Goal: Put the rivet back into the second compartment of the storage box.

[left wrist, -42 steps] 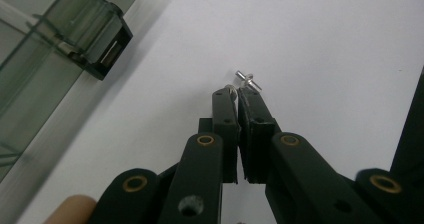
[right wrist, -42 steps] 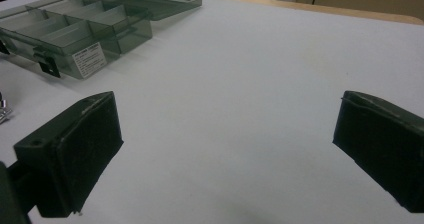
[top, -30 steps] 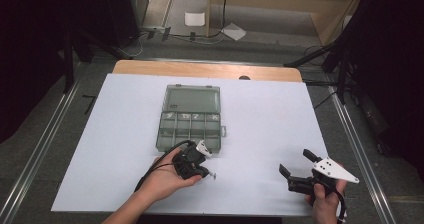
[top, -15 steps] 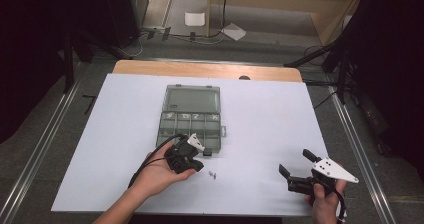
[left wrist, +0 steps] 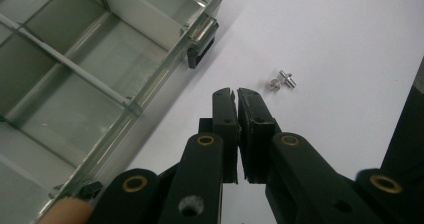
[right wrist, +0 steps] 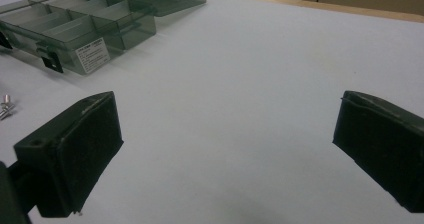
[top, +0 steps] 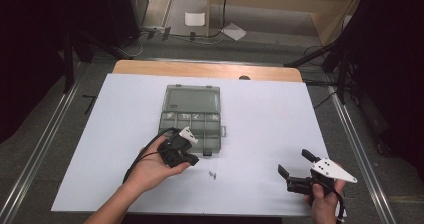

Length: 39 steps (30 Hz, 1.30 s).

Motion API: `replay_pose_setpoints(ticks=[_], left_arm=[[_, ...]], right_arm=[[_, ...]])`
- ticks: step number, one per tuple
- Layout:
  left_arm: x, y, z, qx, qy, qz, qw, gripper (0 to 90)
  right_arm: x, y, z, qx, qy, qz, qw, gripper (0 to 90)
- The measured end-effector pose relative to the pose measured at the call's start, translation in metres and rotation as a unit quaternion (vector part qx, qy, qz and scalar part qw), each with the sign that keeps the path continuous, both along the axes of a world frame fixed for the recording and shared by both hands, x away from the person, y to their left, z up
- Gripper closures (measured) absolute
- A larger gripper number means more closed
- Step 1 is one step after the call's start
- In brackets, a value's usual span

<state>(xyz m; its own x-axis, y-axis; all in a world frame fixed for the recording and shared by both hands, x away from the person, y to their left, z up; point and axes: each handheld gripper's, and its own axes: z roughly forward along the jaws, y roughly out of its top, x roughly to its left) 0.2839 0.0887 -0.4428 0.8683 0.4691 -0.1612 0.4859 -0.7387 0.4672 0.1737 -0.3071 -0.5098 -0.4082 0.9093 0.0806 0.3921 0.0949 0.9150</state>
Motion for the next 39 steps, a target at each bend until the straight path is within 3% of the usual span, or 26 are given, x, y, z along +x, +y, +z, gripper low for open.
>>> replay_pose_setpoints(ticks=[21, 39], left_arm=[[0.015, 0.014, 0.015, -0.010, -0.008, 0.021, 0.9997, 86.9], [0.029, 0.022, 0.019, -0.022, -0.006, 0.037, 0.9991, 86.9]], right_arm=[[0.001, 0.001, -0.001, -0.002, 0.002, 0.002, 1.0000, 0.0], [0.000, 0.002, -0.001, -0.003, 0.003, 0.002, 1.0000, 0.0]])
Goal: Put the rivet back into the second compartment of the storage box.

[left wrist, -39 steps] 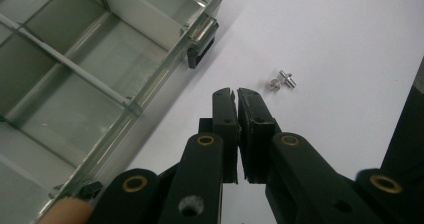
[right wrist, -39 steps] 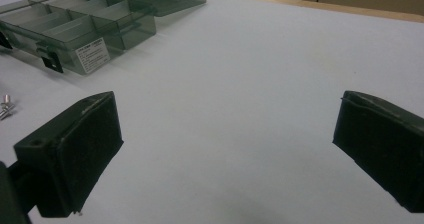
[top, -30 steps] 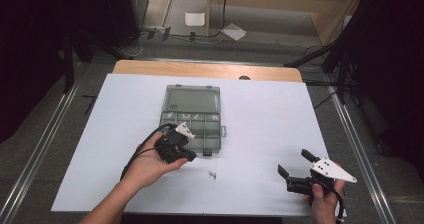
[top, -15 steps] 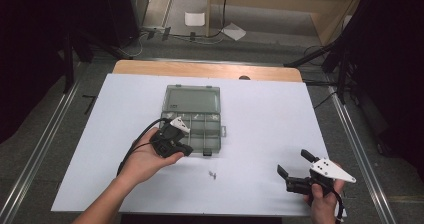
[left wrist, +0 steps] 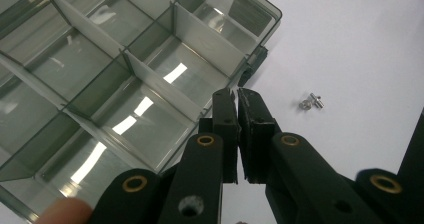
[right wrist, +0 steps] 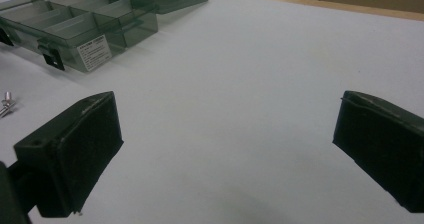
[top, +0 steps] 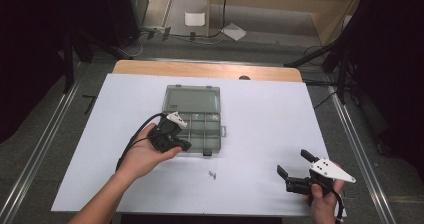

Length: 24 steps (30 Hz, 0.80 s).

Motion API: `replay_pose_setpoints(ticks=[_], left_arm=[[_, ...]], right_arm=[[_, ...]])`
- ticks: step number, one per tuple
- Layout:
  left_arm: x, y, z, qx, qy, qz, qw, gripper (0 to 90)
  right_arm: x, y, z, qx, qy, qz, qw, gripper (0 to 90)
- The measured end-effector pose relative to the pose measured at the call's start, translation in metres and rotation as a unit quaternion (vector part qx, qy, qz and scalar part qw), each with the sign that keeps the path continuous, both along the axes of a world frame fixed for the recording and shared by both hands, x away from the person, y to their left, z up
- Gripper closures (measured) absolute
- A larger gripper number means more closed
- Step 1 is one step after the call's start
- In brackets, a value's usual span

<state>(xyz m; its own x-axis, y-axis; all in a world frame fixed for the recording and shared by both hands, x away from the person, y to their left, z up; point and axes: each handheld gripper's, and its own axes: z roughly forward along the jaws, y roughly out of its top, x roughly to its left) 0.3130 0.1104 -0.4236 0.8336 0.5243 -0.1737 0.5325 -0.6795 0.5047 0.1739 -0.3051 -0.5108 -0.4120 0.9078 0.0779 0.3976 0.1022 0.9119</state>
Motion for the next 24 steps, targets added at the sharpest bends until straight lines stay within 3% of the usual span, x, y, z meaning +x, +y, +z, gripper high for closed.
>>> replay_pose_setpoints(ticks=[24], left_arm=[[0.031, 0.011, -0.001, -0.010, 0.001, 0.036, 0.9993, 86.9]], right_arm=[[-0.002, 0.002, 0.001, -0.006, -0.007, 0.007, 0.9999, 0.0]])
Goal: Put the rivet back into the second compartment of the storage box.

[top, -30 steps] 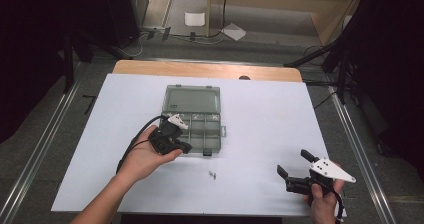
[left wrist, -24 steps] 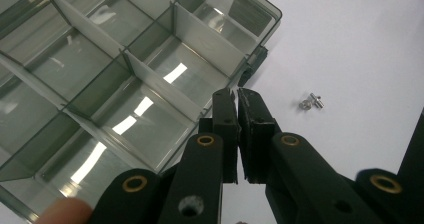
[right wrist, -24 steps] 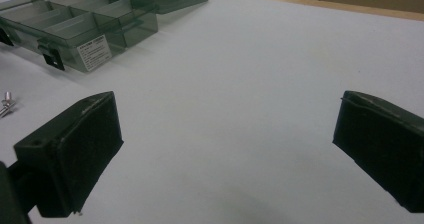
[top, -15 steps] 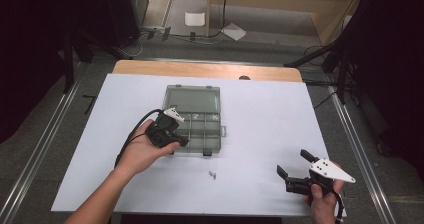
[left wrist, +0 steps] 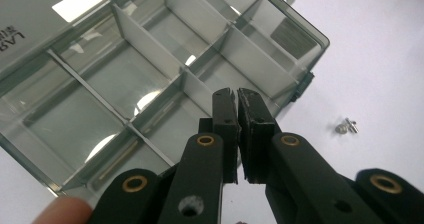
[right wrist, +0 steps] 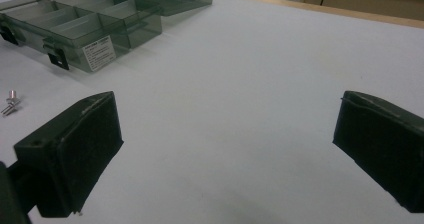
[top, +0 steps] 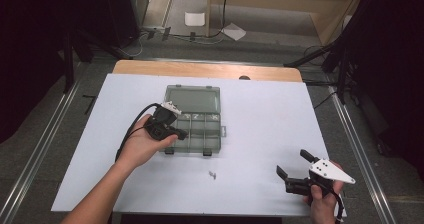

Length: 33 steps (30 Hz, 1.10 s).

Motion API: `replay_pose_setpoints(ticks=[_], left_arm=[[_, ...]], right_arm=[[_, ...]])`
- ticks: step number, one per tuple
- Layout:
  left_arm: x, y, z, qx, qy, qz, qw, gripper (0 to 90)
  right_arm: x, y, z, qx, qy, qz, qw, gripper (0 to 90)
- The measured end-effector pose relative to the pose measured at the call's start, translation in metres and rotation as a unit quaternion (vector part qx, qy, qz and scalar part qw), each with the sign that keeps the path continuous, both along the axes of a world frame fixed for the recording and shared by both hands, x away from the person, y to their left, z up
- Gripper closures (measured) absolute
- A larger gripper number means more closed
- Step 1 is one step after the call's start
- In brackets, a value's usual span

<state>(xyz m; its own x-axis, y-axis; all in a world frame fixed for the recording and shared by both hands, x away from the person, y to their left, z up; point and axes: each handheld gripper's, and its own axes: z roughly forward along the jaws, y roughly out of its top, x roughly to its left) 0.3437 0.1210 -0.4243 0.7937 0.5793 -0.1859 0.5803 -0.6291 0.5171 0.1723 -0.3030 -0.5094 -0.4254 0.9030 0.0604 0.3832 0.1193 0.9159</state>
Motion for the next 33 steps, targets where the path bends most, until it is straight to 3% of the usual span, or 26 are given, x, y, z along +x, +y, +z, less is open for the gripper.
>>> replay_pose_setpoints(ticks=[17, 33], left_arm=[[0.018, 0.000, -0.005, 0.006, 0.004, 0.016, 0.9998, 86.9], [0.034, -0.003, -0.003, 0.011, -0.007, 0.033, 0.9994, 86.9]], right_arm=[[0.001, 0.000, 0.000, 0.000, -0.001, 0.000, 1.0000, 0.0], [0.000, 0.000, 0.000, -0.001, 0.000, 0.001, 1.0000, 0.0]])
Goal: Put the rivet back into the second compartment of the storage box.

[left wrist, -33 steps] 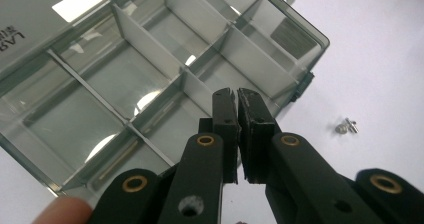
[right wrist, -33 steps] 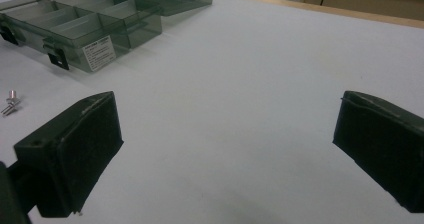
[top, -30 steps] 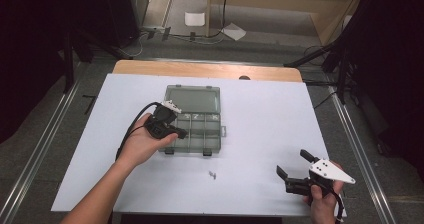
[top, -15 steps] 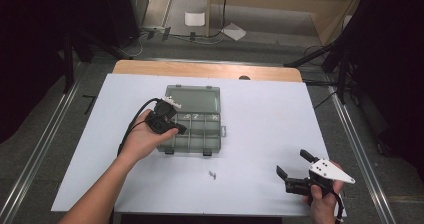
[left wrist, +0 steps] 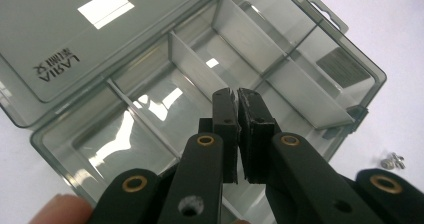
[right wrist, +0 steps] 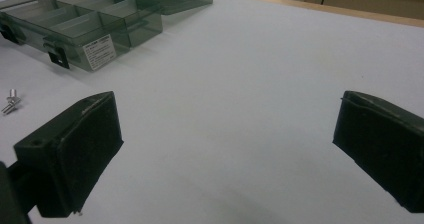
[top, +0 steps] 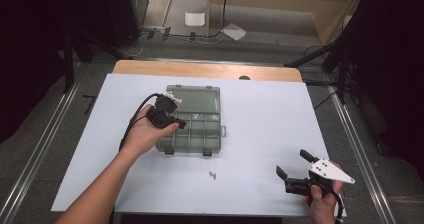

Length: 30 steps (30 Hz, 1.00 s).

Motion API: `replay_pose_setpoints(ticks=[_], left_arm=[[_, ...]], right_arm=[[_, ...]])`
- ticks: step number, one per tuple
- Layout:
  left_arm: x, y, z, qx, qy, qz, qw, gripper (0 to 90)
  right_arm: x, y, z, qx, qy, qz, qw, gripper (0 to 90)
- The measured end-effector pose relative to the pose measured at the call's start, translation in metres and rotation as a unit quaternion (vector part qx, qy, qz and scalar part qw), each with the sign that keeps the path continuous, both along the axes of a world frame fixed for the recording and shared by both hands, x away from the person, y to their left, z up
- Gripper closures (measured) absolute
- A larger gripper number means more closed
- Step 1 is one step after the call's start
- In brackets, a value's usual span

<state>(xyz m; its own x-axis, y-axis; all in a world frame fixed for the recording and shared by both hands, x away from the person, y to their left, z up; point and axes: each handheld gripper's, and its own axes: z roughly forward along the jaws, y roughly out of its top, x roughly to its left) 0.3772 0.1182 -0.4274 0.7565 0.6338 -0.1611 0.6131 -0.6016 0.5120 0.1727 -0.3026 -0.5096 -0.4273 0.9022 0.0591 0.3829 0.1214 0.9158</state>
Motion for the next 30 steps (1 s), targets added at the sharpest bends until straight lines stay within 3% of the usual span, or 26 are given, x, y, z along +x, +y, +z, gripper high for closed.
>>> replay_pose_setpoints(ticks=[13, 27, 30], left_arm=[[0.013, 0.000, 0.000, 0.004, -0.005, 0.012, 0.9999, 86.8], [0.019, -0.002, -0.010, 0.009, -0.005, 0.020, 0.9997, 85.6], [0.019, -0.003, -0.011, 0.004, 0.002, 0.017, 0.9999, 71.5]], right_arm=[[0.000, 0.000, -0.001, 0.000, 0.004, -0.001, 1.0000, 0.0], [0.000, 0.000, -0.001, -0.003, 0.002, 0.002, 1.0000, 0.0], [0.000, 0.000, 0.000, -0.004, 0.001, 0.001, 1.0000, 0.0]])
